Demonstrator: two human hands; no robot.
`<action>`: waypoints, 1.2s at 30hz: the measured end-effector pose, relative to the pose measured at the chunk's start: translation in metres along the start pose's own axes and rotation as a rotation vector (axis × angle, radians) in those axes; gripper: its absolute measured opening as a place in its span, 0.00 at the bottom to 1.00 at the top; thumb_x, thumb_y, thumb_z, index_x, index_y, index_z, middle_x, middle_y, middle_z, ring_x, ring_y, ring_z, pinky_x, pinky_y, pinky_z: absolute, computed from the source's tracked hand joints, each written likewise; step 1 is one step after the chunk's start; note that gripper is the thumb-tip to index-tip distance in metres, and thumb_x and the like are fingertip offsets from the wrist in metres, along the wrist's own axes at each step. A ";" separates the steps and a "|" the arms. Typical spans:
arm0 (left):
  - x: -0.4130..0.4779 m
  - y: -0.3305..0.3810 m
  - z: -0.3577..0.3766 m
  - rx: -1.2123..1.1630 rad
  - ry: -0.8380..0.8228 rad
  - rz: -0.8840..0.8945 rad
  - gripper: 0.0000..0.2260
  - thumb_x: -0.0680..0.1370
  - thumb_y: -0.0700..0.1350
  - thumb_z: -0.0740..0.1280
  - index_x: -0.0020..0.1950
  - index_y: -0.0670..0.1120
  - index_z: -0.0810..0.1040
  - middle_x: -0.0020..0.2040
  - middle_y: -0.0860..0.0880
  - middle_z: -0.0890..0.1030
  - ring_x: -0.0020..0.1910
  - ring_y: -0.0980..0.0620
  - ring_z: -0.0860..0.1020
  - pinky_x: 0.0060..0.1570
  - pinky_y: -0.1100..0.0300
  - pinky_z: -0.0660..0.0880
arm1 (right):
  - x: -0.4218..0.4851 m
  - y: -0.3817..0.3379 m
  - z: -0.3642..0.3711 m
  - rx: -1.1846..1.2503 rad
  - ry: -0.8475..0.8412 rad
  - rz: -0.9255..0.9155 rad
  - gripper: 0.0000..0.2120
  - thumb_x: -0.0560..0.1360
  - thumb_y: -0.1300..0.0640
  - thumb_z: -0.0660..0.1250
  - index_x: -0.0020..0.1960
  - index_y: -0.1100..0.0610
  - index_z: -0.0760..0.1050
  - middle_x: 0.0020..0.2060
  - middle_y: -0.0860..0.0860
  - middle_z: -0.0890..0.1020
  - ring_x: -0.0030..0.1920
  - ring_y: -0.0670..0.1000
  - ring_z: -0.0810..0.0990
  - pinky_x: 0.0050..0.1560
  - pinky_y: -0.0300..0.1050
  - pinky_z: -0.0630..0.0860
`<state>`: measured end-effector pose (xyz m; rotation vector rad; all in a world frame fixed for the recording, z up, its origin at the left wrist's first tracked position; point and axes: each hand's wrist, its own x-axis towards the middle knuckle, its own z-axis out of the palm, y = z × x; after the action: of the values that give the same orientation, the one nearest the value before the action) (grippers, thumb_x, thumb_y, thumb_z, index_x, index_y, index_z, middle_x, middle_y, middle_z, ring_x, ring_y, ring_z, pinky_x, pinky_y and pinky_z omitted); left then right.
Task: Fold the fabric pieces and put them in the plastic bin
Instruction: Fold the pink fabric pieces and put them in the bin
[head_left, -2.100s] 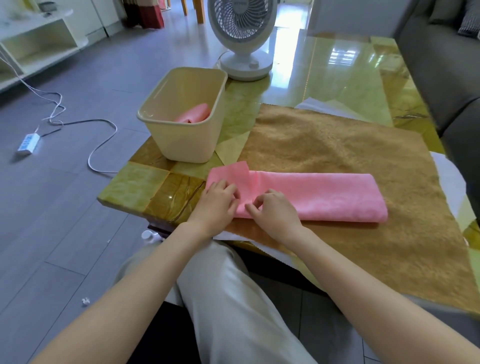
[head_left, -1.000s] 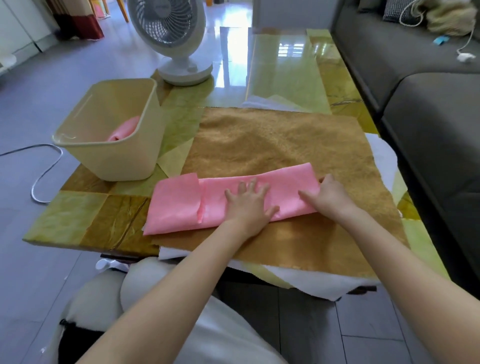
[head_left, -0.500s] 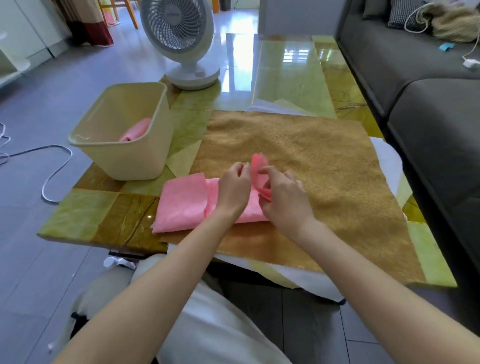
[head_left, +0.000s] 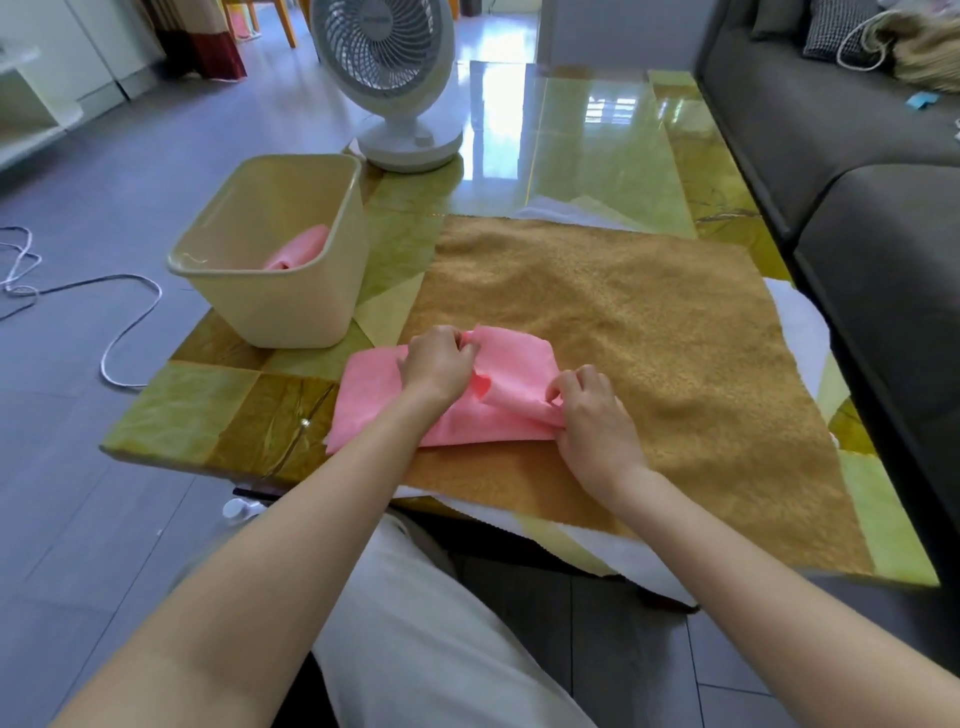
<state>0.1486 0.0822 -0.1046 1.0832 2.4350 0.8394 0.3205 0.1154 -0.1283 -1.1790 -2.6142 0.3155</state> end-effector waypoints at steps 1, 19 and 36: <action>0.002 -0.004 0.002 -0.002 -0.013 -0.005 0.14 0.80 0.49 0.60 0.39 0.44 0.77 0.42 0.44 0.82 0.49 0.43 0.78 0.55 0.45 0.74 | -0.002 0.001 0.001 -0.006 -0.010 -0.032 0.17 0.72 0.71 0.59 0.58 0.58 0.71 0.54 0.54 0.71 0.55 0.55 0.70 0.52 0.44 0.68; -0.012 -0.006 -0.007 -0.342 0.188 0.087 0.14 0.80 0.40 0.57 0.65 0.39 0.63 0.61 0.39 0.71 0.59 0.45 0.71 0.56 0.58 0.69 | -0.006 -0.039 0.005 0.043 -0.188 -0.237 0.17 0.79 0.59 0.58 0.67 0.57 0.69 0.69 0.55 0.69 0.68 0.55 0.68 0.63 0.49 0.69; -0.046 -0.067 -0.009 0.093 0.093 0.128 0.13 0.81 0.40 0.55 0.64 0.42 0.70 0.61 0.44 0.73 0.61 0.47 0.70 0.61 0.54 0.68 | -0.007 -0.065 0.029 -0.043 -0.176 -0.321 0.20 0.80 0.59 0.59 0.71 0.62 0.65 0.70 0.58 0.69 0.71 0.56 0.66 0.71 0.47 0.62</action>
<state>0.1370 0.0078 -0.1373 1.2728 2.5253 0.8410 0.2704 0.0651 -0.1376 -0.7537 -2.9179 0.3107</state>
